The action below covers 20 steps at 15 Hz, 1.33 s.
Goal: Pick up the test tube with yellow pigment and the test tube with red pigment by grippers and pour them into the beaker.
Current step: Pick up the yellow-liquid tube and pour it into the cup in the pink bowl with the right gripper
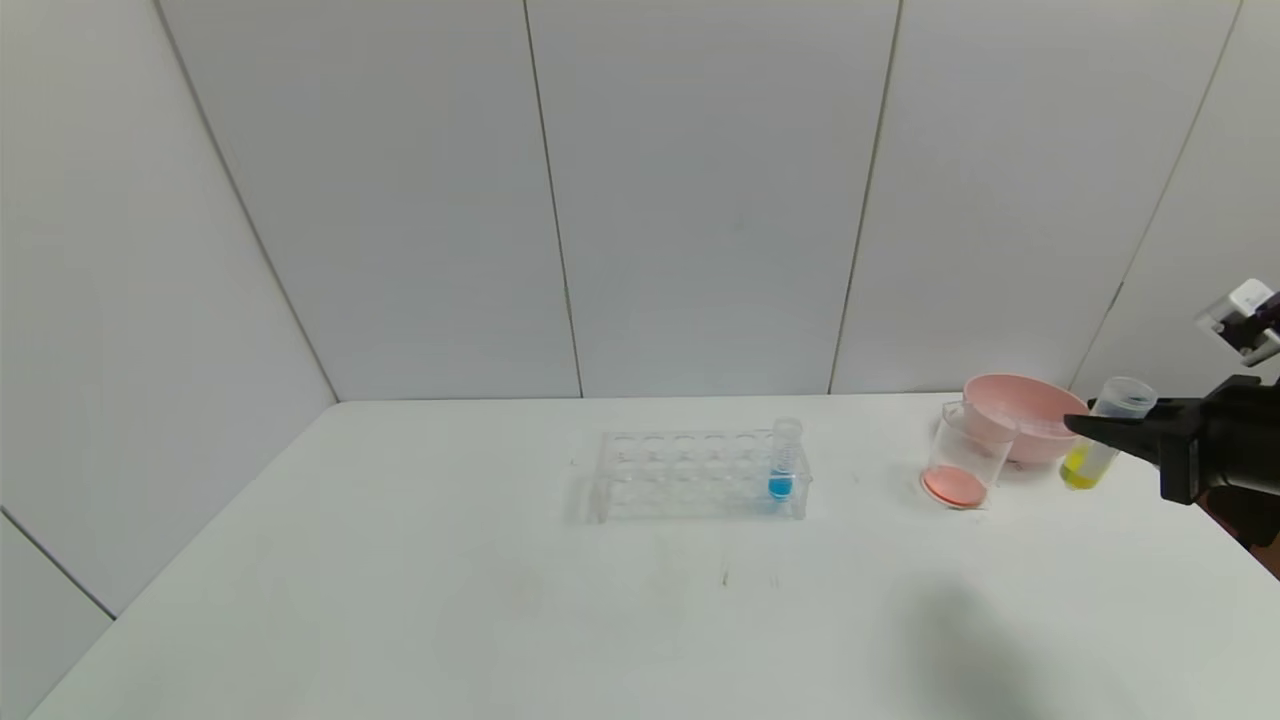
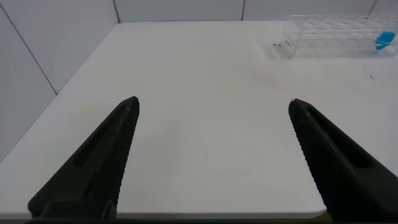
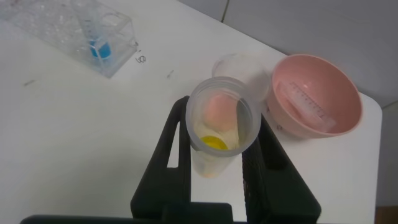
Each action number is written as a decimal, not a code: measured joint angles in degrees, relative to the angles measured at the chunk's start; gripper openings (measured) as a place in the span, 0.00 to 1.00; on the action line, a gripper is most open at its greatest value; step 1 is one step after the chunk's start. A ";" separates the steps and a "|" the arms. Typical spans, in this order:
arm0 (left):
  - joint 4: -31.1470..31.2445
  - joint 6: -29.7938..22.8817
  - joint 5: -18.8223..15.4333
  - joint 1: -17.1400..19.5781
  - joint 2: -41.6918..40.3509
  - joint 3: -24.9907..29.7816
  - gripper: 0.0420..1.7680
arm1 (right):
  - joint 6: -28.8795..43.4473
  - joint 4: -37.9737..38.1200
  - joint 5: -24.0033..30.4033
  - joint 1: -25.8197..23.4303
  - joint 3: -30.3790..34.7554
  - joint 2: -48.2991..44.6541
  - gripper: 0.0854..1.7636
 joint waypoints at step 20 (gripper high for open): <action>0.00 0.00 0.00 0.00 0.00 0.00 0.97 | -25.89 59.05 -3.29 -4.82 -60.70 29.28 0.26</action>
